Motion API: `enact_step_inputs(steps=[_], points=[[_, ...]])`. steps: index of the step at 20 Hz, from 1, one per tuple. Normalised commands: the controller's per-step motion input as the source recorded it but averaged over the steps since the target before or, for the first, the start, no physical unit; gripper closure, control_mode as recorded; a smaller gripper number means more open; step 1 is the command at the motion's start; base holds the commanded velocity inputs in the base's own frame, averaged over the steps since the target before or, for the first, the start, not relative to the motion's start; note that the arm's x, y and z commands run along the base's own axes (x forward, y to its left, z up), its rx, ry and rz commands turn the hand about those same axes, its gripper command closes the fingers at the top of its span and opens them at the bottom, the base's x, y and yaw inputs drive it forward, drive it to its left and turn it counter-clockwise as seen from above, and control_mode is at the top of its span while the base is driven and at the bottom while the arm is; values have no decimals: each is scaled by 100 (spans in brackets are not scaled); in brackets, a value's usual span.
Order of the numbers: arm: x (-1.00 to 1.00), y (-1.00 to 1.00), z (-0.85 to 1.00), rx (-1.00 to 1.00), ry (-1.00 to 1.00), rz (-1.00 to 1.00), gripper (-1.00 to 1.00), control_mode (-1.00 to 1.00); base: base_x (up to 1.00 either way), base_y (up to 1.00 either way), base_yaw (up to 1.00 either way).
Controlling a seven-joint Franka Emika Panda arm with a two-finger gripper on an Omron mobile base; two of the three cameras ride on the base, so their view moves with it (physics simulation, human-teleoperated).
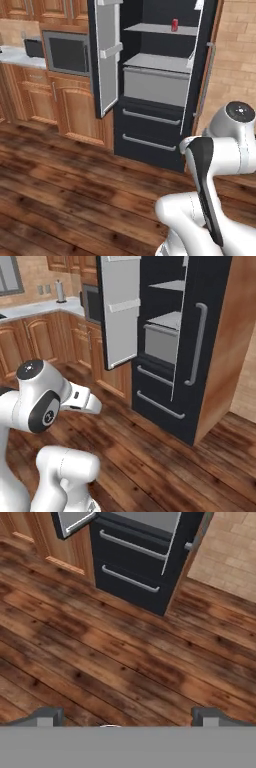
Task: Open the fridge, grab two sodas, and place both sodas inside the bowl with ice on the dining counter.
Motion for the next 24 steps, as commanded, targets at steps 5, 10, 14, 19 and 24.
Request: enact_step_inputs(steps=[5,10,14,19,24], points=[[0,0,0,0,0,0,-100,100,100,36,0],[0,0,0,0,0,0,-100,100,94,6,-4],[0,0,0,0,0,0,-100,100,91,4,-20],[0,0,0,0,0,0,-100,100,79,22,-31],[0,0,0,0,0,0,-100,100,67,38,-39]])
